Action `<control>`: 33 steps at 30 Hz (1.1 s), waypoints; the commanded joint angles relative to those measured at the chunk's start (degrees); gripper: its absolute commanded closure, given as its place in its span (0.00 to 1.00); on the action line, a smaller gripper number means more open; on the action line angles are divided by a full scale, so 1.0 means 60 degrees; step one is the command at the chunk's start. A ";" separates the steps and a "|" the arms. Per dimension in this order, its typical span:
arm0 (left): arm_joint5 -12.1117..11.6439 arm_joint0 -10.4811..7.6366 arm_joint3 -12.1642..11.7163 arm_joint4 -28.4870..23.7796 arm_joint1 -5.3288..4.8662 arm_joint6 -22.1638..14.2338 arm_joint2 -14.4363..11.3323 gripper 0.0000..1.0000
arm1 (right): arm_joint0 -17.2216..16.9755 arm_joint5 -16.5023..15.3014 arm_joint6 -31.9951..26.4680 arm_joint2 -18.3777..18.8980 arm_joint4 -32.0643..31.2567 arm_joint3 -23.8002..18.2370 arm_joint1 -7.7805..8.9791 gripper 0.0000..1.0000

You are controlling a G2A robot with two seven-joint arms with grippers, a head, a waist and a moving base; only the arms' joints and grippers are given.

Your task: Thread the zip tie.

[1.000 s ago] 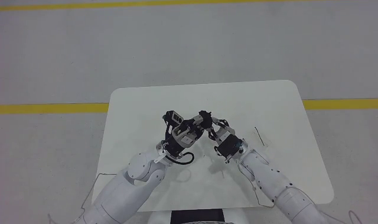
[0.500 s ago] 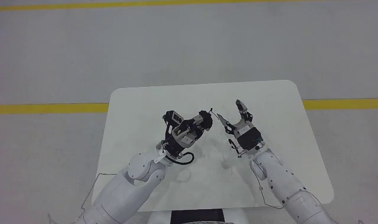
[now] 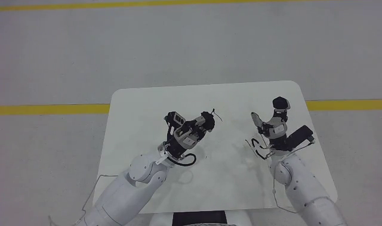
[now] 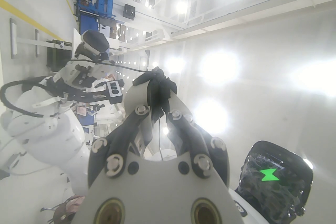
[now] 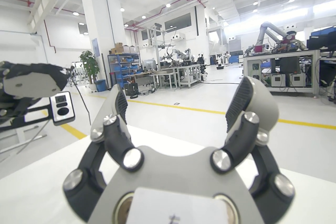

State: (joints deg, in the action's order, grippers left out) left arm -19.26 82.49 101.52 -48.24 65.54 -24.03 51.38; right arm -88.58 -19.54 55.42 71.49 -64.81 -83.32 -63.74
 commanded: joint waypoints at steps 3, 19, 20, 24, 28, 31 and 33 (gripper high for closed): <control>0.0000 0.0000 0.0000 0.0000 0.0000 0.0000 0.0000 1.00 | -0.0083 0.0010 0.0142 -0.0331 0.0894 -0.0398 0.0211 0.00; -0.0037 0.0178 0.0231 -0.1037 0.0045 -0.0534 0.0131 1.00 | -0.0087 0.0010 0.0152 -0.0383 0.1033 -0.0397 0.0282 0.00; -0.0037 0.0250 0.0261 -0.1829 0.0065 -0.1025 0.0198 1.00 | -0.0087 0.0010 0.0152 -0.0383 0.1033 -0.0397 0.0282 0.00; 0.0096 0.0333 0.0004 -0.3224 0.0069 -0.2542 0.0446 1.00 | -0.0087 0.0010 0.0152 -0.0383 0.1033 -0.0397 0.0282 0.00; 0.0607 0.0288 -0.0172 -0.3646 0.0057 -0.3503 0.0508 1.00 | -0.0087 0.0010 0.0152 -0.0383 0.1033 -0.0397 0.0282 0.00; 0.0607 0.0288 -0.0172 -0.3646 0.0057 -0.3503 0.0508 1.00 | -0.0087 0.0010 0.0152 -0.0383 0.1033 -0.0397 0.0282 0.00; 0.0607 0.0288 -0.0172 -0.3646 0.0057 -0.3503 0.0508 1.00 | -0.0087 0.0010 0.0152 -0.0383 0.1033 -0.0397 0.0282 0.00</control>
State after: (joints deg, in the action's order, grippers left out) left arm -15.63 84.22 100.48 -70.12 65.88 -45.03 54.42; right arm -89.10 -19.48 56.34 69.20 -58.61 -85.70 -62.05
